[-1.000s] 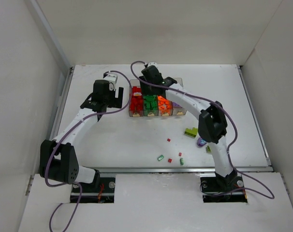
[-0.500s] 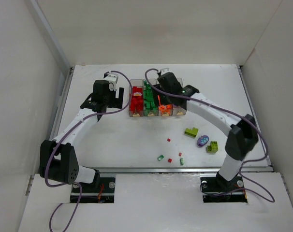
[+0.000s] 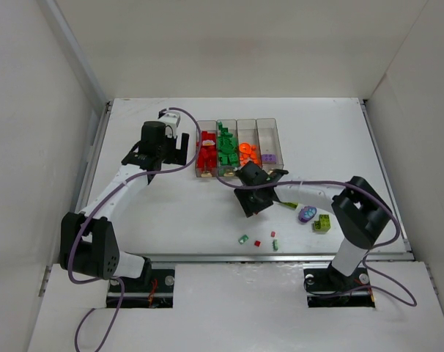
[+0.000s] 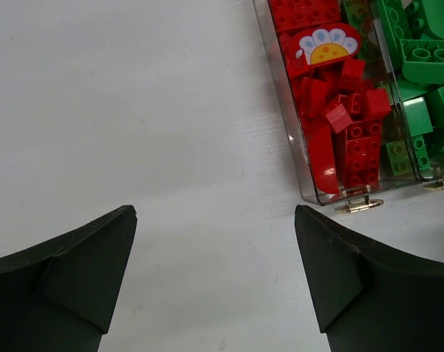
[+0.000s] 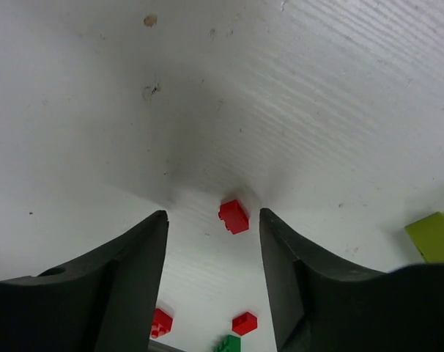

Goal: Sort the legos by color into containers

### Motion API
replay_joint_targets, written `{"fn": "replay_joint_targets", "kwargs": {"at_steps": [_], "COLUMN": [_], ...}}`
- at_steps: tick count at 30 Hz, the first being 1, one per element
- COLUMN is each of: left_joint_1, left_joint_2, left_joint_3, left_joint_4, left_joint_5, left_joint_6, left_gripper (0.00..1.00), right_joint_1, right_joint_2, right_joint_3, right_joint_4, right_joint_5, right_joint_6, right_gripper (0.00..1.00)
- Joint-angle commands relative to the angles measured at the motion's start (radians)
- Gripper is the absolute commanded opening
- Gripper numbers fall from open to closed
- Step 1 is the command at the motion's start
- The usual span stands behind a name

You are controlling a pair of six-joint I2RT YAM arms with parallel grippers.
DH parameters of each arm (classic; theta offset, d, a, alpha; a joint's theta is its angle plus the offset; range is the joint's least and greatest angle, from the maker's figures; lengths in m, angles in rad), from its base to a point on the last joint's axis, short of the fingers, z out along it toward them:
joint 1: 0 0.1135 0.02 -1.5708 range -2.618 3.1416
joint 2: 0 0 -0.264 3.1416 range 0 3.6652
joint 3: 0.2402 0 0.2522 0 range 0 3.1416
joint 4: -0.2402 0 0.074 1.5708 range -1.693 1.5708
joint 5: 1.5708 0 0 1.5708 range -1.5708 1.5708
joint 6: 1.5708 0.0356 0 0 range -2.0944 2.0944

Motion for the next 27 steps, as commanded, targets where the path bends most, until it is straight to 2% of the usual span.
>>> {"fn": "replay_joint_targets", "kwargs": {"at_steps": [1,7,10,13,16,17,22,27], "left_joint_1": [0.003,0.003,0.012,0.012,0.012,0.012,0.012,0.012], "left_joint_2": [-0.016,-0.016,-0.016,-0.016,-0.016,-0.016,-0.016,-0.016], "left_joint_3": [-0.007,-0.007,-0.007,-0.007,-0.007,-0.007,-0.007,-0.007], "left_joint_4": [0.025,0.025,0.025,0.025,0.025,0.025,0.025,0.025], "left_joint_5": [0.015,0.015,0.015,0.015,0.015,0.015,0.015,0.015], "left_joint_6": [-0.003,-0.003,-0.003,-0.003,-0.003,-0.003,-0.003,-0.003], "left_gripper": [0.87,0.87,0.87,0.87,0.87,0.87,0.87,0.87], "right_joint_1": [-0.008,-0.008,-0.008,-0.008,-0.008,-0.008,-0.008,-0.008], "right_joint_2": [0.005,0.025,0.034,0.043,0.031,0.02,-0.001,0.041], "right_joint_3": [0.002,-0.05,-0.059,-0.059,-0.059,-0.059,0.023,0.259], "right_joint_4": [0.071,0.092,0.092,0.082,0.073,0.072,0.072,0.167], "right_joint_5": [0.003,0.003,0.014,0.014,0.014,0.014,-0.006,-0.018], "right_joint_6": [0.008,0.008,0.008,0.008,0.008,0.008,0.008,0.017], "right_gripper": [0.57,0.42,0.4,0.33,0.12,0.0,0.0,0.0]}}
